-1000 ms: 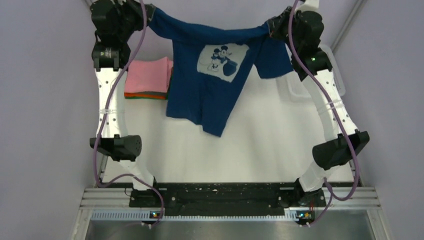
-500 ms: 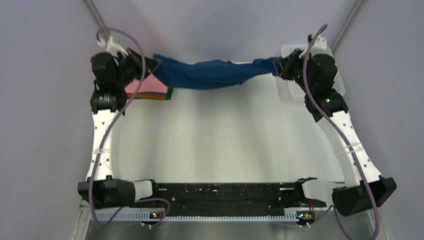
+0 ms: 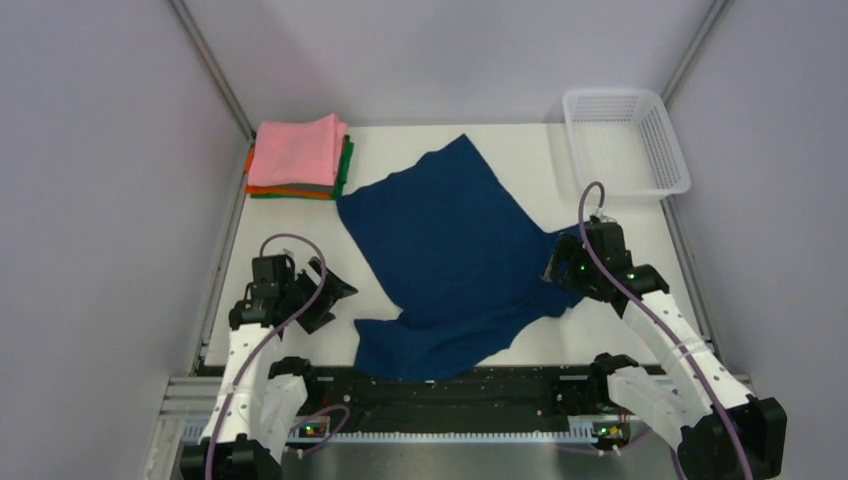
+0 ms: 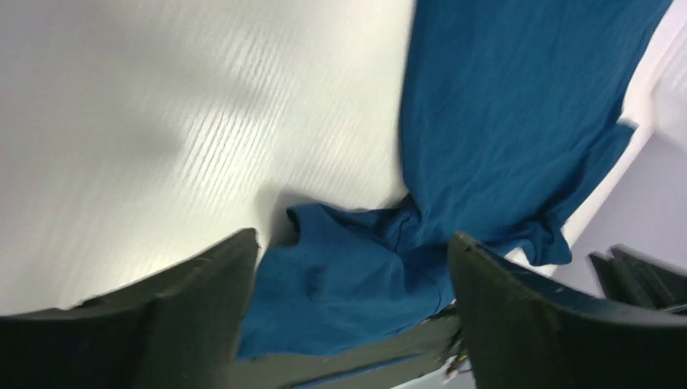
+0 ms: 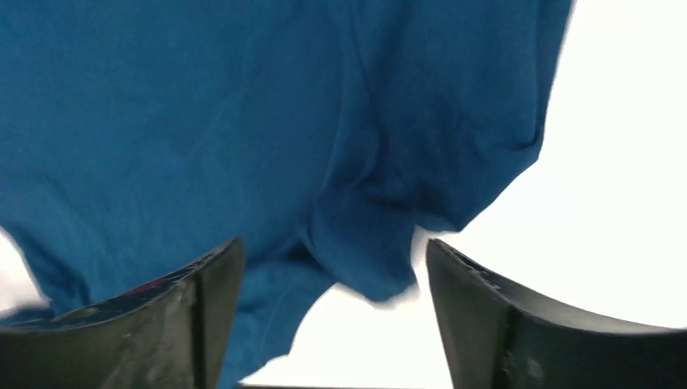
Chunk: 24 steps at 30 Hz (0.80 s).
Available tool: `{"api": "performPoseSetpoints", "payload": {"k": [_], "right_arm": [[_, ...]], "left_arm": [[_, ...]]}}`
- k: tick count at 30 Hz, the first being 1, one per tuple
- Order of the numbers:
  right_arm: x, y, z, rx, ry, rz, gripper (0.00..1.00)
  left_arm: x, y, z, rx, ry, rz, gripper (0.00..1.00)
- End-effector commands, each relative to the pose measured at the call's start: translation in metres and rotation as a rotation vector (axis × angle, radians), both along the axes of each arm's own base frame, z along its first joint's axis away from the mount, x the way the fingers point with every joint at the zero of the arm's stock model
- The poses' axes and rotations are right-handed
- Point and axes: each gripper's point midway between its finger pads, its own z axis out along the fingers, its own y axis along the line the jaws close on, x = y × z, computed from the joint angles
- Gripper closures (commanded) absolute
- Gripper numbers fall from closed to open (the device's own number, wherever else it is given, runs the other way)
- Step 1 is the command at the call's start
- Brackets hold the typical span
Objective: Fold and stack the t-shirts
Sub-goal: Flatten out the tshirt
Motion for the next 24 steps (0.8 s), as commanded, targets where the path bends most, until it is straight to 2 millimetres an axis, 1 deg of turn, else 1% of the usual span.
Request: {"api": "performPoseSetpoints", "payload": {"k": [1, 2, 4, 6, 8, 11, 13, 15, 17, 18, 19, 21, 24], "right_arm": [[0.004, -0.022, 0.017, -0.076, -0.053, -0.095, 0.07], [0.004, -0.026, 0.022, -0.089, -0.063, -0.106, 0.03], [0.005, -0.027, 0.034, -0.089, -0.093, -0.101, 0.01], [0.006, -0.017, 0.043, -0.051, -0.138, -0.055, 0.01], [0.006, 0.000, 0.043, 0.008, -0.151, 0.022, 0.01], [0.001, 0.024, 0.022, 0.037, -0.103, 0.104, 0.01], [-0.002, 0.037, 0.004, 0.012, -0.054, 0.133, 0.01], [-0.002, 0.049, -0.011, -0.013, -0.022, 0.158, 0.01], [0.001, 0.059, -0.023, -0.020, 0.004, 0.173, 0.01], [0.003, 0.060, -0.029, -0.026, 0.016, 0.166, 0.01], [0.006, 0.059, -0.035, -0.040, 0.031, 0.157, 0.01], [0.011, 0.056, -0.043, -0.071, 0.047, 0.139, 0.01], [0.019, 0.054, -0.055, -0.117, 0.071, 0.125, 0.01]], "left_arm": [[-0.002, 0.008, 0.037, 0.072, -0.093, -0.007, 0.02], [0.000, 0.009, 0.046, 0.074, -0.122, 0.004, 0.01], [0.009, 0.011, 0.064, 0.085, -0.194, 0.018, 0.01], [0.021, 0.012, 0.078, 0.086, -0.254, 0.026, 0.01], [0.037, 0.004, 0.088, 0.044, -0.308, -0.002, 0.01], [0.066, -0.010, 0.089, -0.008, -0.334, -0.048, 0.01], [0.087, -0.027, 0.084, -0.007, -0.324, -0.102, 0.01], [0.109, -0.048, 0.074, 0.026, -0.292, -0.169, 0.01], [0.131, -0.065, 0.061, 0.070, -0.252, -0.232, 0.01], [0.144, -0.066, 0.050, 0.094, -0.216, -0.221, 0.01], [0.156, -0.065, 0.030, 0.118, -0.166, -0.208, 0.01], [0.177, -0.062, 0.006, 0.158, -0.113, -0.188, 0.01], [0.194, -0.072, -0.015, 0.136, -0.075, -0.227, 0.02]]}}
